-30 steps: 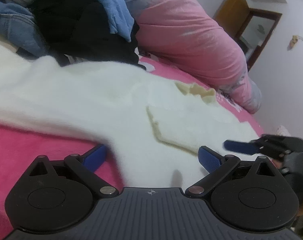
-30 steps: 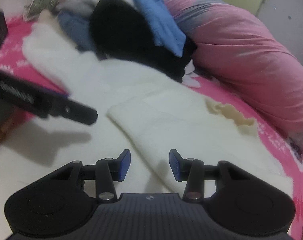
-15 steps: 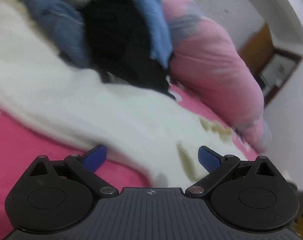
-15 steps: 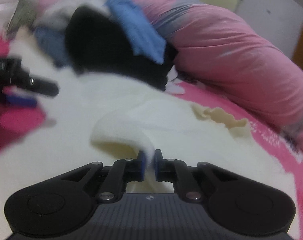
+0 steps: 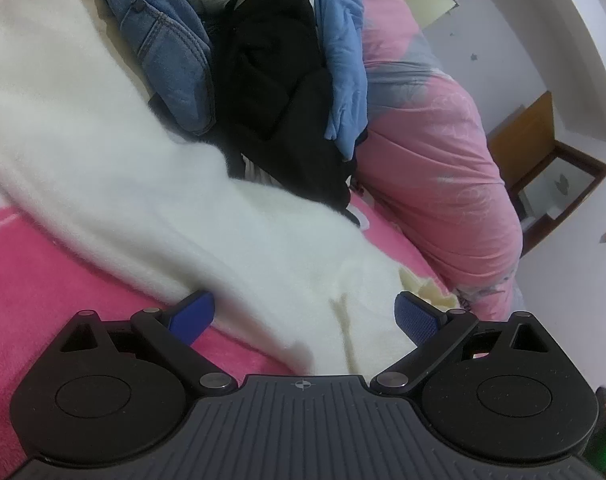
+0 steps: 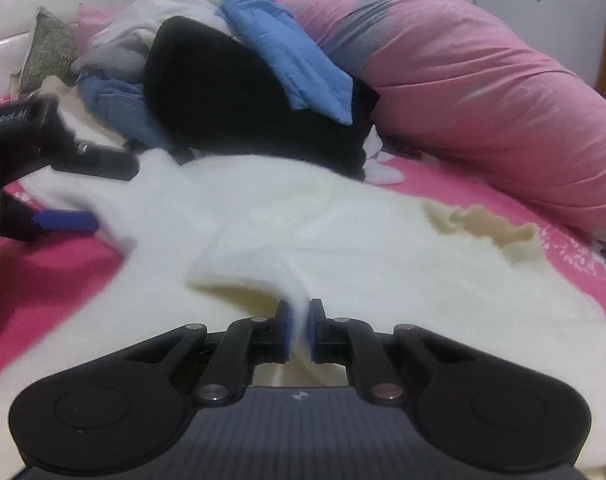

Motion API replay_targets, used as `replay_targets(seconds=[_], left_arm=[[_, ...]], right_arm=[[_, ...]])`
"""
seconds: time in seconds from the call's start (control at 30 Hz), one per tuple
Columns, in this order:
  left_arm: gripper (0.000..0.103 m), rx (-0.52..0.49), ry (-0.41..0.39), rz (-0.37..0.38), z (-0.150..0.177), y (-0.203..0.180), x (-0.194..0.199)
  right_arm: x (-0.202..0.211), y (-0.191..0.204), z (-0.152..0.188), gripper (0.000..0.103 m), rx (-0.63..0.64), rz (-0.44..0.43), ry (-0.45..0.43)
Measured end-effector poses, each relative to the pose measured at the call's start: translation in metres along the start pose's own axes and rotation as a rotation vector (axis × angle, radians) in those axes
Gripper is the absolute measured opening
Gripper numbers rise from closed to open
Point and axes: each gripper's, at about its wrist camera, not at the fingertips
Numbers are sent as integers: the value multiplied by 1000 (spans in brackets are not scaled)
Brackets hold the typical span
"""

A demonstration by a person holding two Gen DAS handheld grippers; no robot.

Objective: Fold clothes
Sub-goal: 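Pinch the folded sleeve with the right gripper and smooth it, then open the right gripper and withdraw it from the sleeve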

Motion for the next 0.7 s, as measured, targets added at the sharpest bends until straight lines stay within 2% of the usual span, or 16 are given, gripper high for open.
replay_targets(seconds=[0.13, 0.2, 0.3, 0.37, 0.4, 0.43, 0.57, 0.67, 0.7], left_arm=[[99, -19, -5, -8, 2, -2, -1], [99, -39, -8, -15, 4, -4, -2], [99, -63, -14, -20, 6, -6, 0], [99, -85, -24, -26, 6, -9, 1], [99, -97, -30, -29, 7, -11, 2], [99, -115, -38, -34, 8, -14, 4], [99, -236, -94, -60, 14, -32, 14], [99, -382, -144, -84, 22, -60, 23], [99, -431, -146, -83, 26, -71, 23]], right_arm=[[13, -6, -10, 9, -54, -2, -61], [10, -6, -7, 9, -55, -12, -51], [-4, 2, 9, 10, -45, -48, 24], [-4, 5, 12, 14, -19, -45, 18], [1, 4, 9, 17, -31, -58, 12], [6, 3, 7, 25, -44, -72, 6], [49, -9, 7, 28, -110, -138, -56], [97, -35, 21, 30, -182, -119, -81], [111, -50, 28, 32, -193, -79, -82]])
Point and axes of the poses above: each gripper's, at about its wrist camera, not at the fingertips, and x roughly against the way its jaws point, y to its left, z to its underside, and after that the axes turned 3 degrees about -y, right-handed
